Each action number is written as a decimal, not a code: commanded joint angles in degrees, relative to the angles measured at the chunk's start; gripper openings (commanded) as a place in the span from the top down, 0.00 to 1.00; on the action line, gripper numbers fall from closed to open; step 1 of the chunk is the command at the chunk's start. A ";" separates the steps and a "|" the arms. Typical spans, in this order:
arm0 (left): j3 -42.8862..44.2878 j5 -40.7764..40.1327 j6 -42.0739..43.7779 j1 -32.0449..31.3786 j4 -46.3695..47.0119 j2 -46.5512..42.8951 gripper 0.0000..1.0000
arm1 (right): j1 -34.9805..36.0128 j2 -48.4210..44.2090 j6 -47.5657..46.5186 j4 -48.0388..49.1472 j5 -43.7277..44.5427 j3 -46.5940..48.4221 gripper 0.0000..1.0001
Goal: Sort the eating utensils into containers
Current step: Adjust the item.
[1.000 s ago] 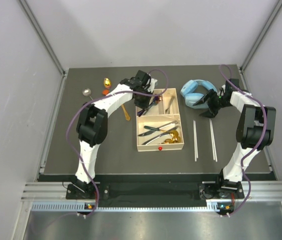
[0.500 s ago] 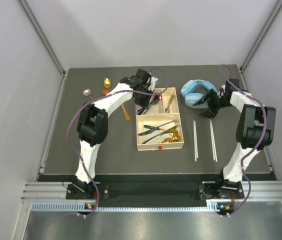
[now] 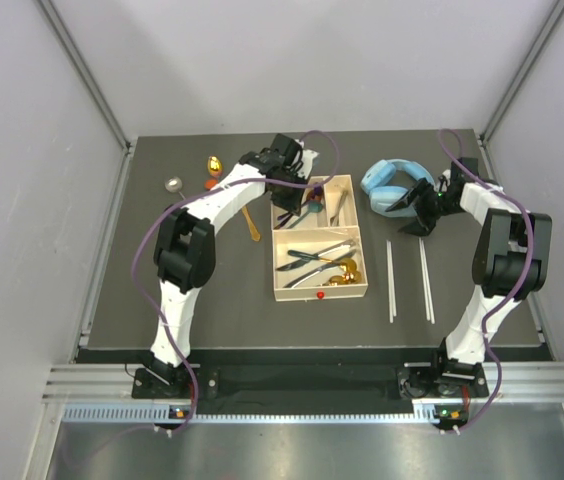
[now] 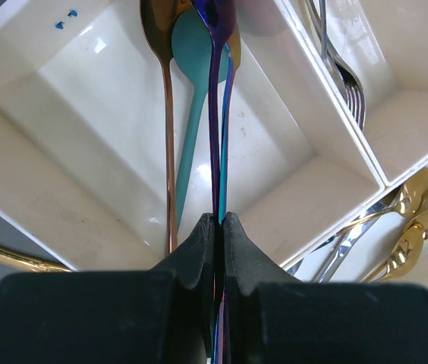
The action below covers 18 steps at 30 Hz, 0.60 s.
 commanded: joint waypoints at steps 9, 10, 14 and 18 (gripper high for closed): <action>4.28 -2.19 2.33 2.64 5.58 3.89 0.99 | 0.10 -0.51 -1.45 -0.41 0.01 0.56 0.32; 4.29 -2.28 2.24 2.99 5.58 4.42 0.98 | 0.10 -0.51 -1.45 -0.50 0.01 0.56 0.32; 4.11 -3.50 1.89 3.70 5.49 6.18 0.95 | 0.10 -0.43 -1.63 -0.76 0.01 0.47 0.32; 4.29 -4.38 1.10 4.14 5.49 6.36 0.85 | 0.10 -0.34 -1.63 -0.68 0.01 0.38 0.32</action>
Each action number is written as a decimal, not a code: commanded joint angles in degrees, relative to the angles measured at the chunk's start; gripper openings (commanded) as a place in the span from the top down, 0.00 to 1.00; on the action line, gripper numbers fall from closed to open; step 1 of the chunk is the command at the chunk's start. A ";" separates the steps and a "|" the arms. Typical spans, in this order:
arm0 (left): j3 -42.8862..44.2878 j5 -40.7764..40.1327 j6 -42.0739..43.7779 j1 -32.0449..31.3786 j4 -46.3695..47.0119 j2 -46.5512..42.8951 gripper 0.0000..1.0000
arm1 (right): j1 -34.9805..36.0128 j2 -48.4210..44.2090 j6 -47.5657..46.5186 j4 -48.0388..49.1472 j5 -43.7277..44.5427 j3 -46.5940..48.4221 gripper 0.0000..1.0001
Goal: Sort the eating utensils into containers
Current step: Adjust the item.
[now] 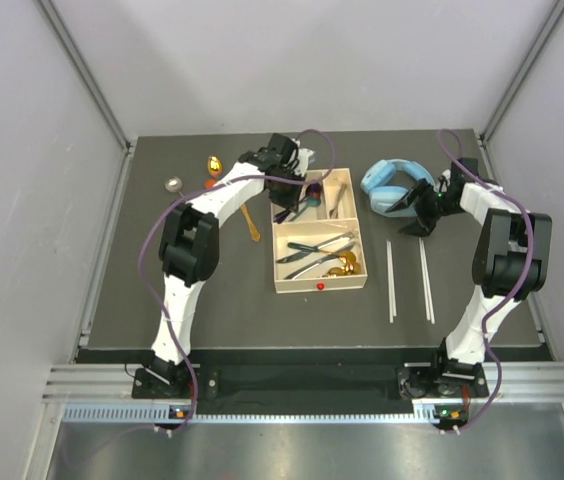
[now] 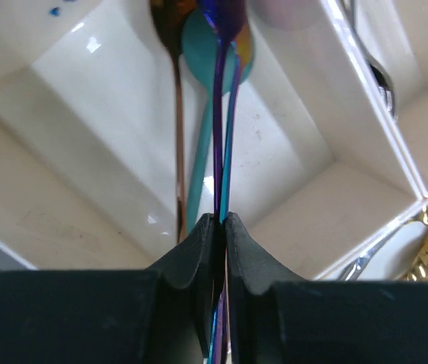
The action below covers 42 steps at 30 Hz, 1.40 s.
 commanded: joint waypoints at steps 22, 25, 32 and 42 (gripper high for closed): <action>-0.10 0.58 -3.35 2.08 4.46 -0.91 0.68 | 0.80 -2.97 -1.54 1.34 -0.19 -1.81 0.32; 0.52 1.46 -4.23 1.91 4.64 -0.21 0.66 | 0.89 -3.32 -1.72 1.43 -0.27 -2.25 0.32; 0.25 0.94 -5.99 1.64 4.90 -0.38 0.66 | 1.33 -4.12 -3.21 0.73 -0.01 -2.34 0.32; 9.03 -0.64 -10.21 -0.29 3.24 1.90 0.66 | 2.03 -8.33 -5.67 -0.15 1.39 -4.10 0.32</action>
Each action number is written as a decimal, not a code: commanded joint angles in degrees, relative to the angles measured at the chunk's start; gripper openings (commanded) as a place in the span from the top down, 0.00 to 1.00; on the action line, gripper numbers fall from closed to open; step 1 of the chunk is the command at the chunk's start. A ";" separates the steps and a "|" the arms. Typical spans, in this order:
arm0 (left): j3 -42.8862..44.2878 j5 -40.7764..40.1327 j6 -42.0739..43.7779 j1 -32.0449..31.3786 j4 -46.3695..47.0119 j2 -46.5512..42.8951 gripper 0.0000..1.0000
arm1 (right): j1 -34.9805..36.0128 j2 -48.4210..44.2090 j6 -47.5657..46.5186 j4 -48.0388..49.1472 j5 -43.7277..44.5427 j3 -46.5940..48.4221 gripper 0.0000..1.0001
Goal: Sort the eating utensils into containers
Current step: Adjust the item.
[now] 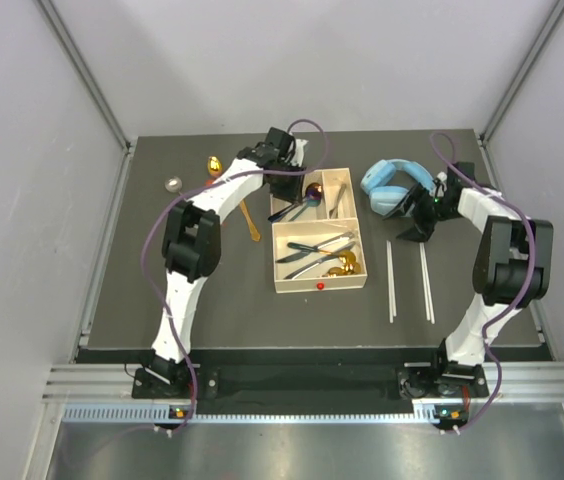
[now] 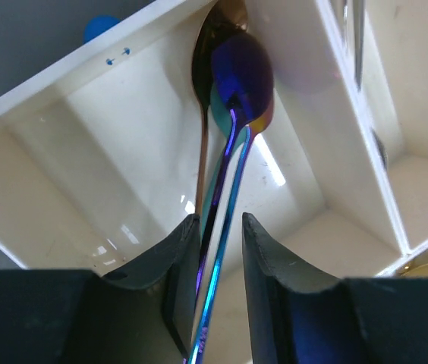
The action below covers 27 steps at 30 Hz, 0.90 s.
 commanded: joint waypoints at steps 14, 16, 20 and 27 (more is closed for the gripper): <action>10.15 -7.65 -3.97 -0.11 10.42 -11.85 0.46 | 0.85 -7.76 -4.11 -2.33 4.23 2.69 0.32; 9.71 -8.00 -2.83 -0.02 14.90 -12.91 0.44 | 0.94 -8.02 -4.02 -1.97 4.41 2.69 0.32; 3.32 -10.73 -1.34 0.15 23.33 -14.76 0.42 | 1.03 -8.55 -3.50 -0.92 4.32 2.52 0.32; -14.46 -5.81 -6.25 0.16 42.42 -20.21 0.26 | 1.29 -10.22 -4.73 0.84 7.74 4.62 0.32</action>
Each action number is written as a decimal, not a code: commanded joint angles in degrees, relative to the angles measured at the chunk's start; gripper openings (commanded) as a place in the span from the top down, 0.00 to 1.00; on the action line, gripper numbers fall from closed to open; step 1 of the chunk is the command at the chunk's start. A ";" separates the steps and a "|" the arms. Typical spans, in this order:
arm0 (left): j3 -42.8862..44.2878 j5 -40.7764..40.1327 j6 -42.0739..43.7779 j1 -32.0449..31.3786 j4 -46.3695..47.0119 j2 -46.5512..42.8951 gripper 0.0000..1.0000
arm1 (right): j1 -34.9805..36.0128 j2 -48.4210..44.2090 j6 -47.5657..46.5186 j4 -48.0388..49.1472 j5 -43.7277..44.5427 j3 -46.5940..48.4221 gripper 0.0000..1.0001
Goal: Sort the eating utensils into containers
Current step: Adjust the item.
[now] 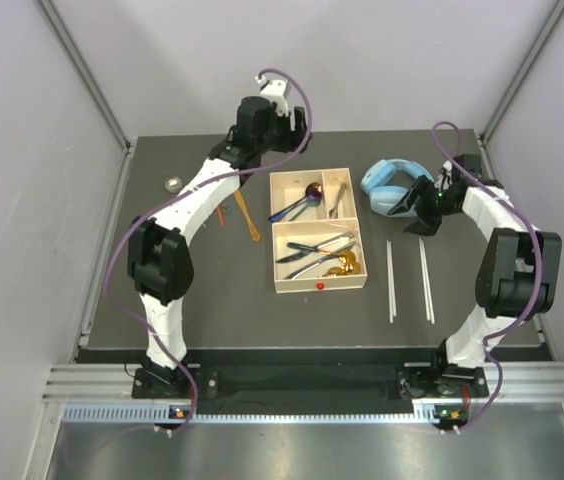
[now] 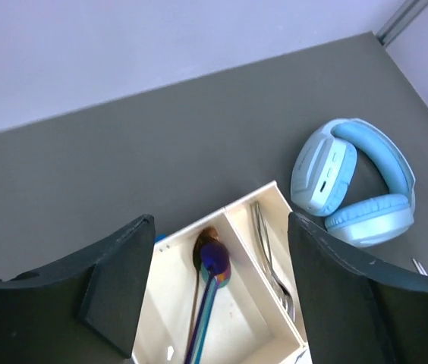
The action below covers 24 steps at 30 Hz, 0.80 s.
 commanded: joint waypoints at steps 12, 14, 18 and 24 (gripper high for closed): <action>-2.61 8.17 -0.59 -0.68 3.07 3.71 0.29 | 0.84 -6.78 -3.77 2.46 4.54 5.98 0.32; -2.45 6.94 0.90 -1.29 1.94 4.32 0.30 | 0.92 -6.61 -4.04 2.19 4.72 7.13 0.32; -2.27 3.61 3.97 -2.96 0.18 5.12 0.29 | 0.92 -6.78 -3.60 3.15 4.72 8.97 0.32; -3.58 -1.49 7.49 -4.02 -1.58 3.20 0.25 | 0.92 -6.78 -2.90 5.52 3.84 9.86 0.32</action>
